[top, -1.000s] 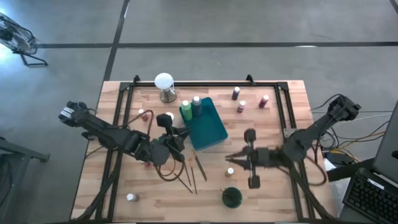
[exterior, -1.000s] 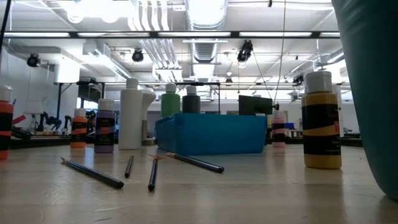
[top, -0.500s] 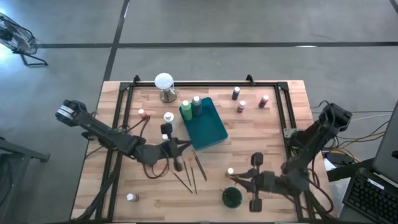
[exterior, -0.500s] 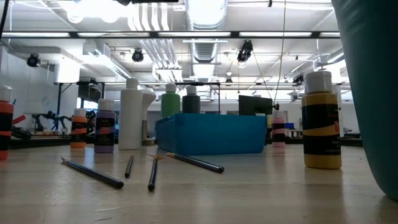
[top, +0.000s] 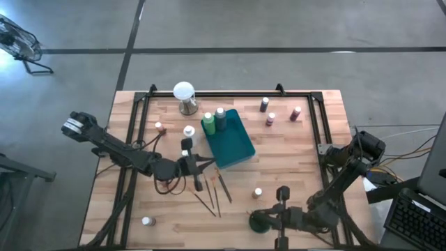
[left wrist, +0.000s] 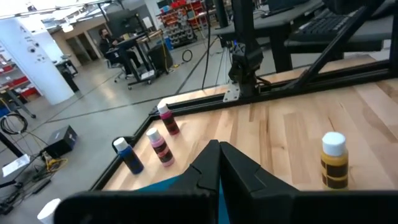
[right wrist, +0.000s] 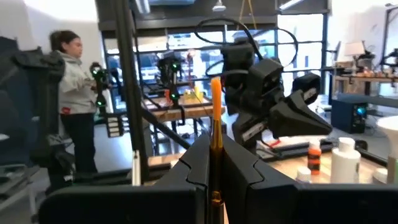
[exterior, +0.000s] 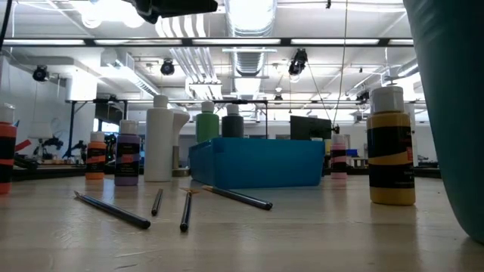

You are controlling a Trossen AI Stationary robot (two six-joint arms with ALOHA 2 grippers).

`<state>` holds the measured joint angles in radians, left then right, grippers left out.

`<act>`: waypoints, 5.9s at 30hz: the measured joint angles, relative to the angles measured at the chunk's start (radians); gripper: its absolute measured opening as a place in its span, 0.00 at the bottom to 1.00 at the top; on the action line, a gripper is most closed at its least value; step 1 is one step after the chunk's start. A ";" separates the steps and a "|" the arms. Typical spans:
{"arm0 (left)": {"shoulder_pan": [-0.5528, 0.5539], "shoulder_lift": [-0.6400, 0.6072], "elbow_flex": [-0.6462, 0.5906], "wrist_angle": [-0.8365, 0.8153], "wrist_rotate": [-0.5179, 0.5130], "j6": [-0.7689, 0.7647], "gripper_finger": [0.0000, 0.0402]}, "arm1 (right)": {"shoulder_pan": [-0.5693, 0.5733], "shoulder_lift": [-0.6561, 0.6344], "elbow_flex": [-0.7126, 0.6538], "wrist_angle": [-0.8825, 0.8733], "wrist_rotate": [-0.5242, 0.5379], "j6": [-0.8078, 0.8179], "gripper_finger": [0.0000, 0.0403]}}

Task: Pick & Place Paint Supplies
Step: Put the gold paint brush into the green cup

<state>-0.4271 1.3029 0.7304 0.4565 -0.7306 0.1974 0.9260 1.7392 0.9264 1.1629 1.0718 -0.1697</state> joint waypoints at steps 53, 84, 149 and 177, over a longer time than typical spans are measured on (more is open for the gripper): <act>0.000 0.002 -0.013 0.000 0.065 -0.024 0.02 | -0.004 0.220 -0.109 -0.028 0.055 0.406 0.03; 0.000 0.002 -0.013 0.000 0.065 -0.025 0.02 | -0.003 0.215 -0.098 -0.067 0.050 0.440 0.14; -0.010 0.002 0.276 -0.911 0.369 -0.342 0.26 | -0.241 -0.535 0.075 -1.526 0.053 0.506 0.18; -0.055 0.244 0.281 -1.186 0.604 -0.232 0.31 | -0.311 -0.532 0.061 -1.547 -0.010 0.564 0.24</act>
<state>-0.4820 1.5467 1.0111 -0.7294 -0.1265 -0.0341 0.6147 1.2068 0.9878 -0.3843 1.0617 0.3939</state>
